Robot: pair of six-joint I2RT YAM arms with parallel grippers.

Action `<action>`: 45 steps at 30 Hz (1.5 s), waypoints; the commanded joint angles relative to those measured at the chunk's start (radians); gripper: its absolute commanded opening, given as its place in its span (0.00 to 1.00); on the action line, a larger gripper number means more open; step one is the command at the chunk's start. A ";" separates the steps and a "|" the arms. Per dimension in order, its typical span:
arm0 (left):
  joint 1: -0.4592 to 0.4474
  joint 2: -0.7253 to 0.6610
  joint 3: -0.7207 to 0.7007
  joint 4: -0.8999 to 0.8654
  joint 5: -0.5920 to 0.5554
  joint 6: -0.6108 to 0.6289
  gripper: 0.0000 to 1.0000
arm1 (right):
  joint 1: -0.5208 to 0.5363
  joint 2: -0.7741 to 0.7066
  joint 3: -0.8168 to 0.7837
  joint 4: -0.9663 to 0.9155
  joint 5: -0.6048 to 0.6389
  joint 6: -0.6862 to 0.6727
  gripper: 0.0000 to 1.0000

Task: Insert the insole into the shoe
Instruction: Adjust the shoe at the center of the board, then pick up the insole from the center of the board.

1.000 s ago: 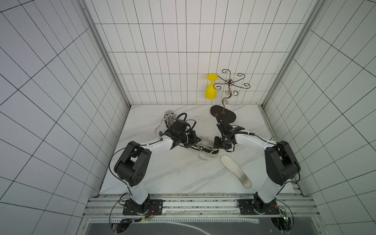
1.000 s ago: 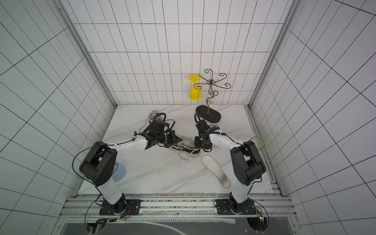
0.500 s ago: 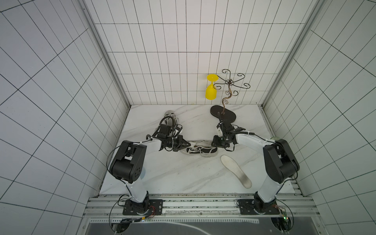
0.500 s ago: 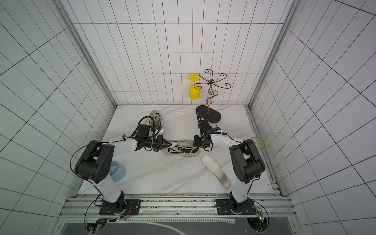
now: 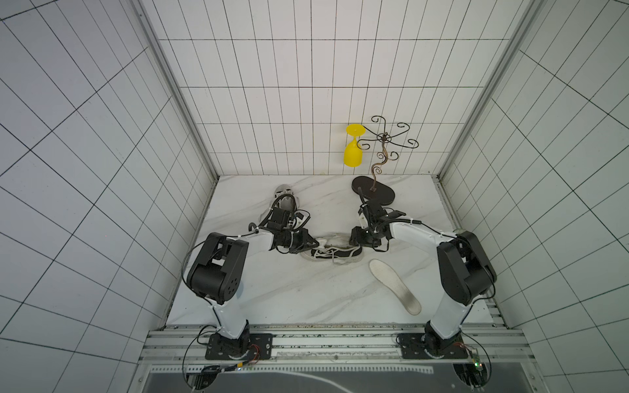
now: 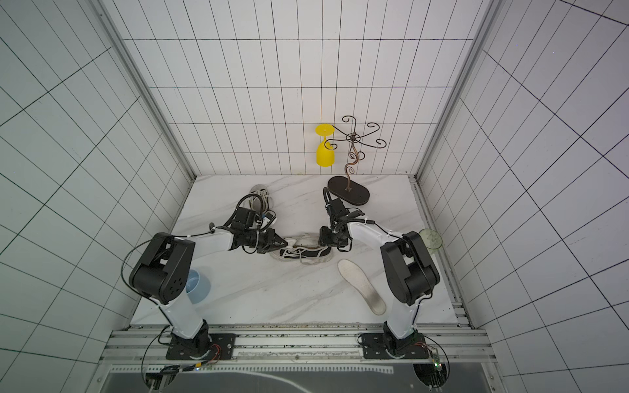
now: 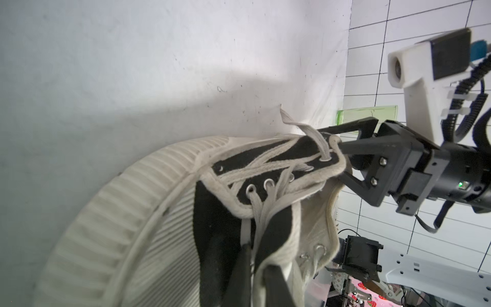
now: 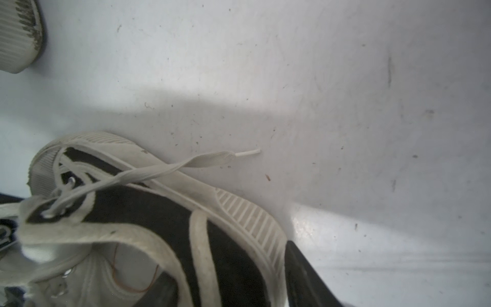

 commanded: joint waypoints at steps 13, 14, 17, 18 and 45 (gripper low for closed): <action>-0.008 -0.136 0.213 -0.333 -0.106 0.155 0.39 | -0.127 -0.149 0.117 -0.209 -0.093 0.017 0.64; -0.008 -0.146 0.241 -0.381 -0.133 0.180 0.40 | -0.151 -0.171 0.096 -0.235 -0.085 0.009 0.64; -0.007 -0.173 0.311 -0.484 -0.204 0.236 0.41 | -0.196 -0.245 0.009 -0.323 -0.013 -0.008 0.65; -0.007 -0.184 0.327 -0.506 -0.228 0.243 0.41 | -0.206 -0.273 -0.035 -0.342 0.010 -0.010 0.65; -0.101 -0.296 0.378 -0.506 -0.306 0.243 0.42 | -0.222 -0.288 -0.533 -0.096 0.070 0.083 0.12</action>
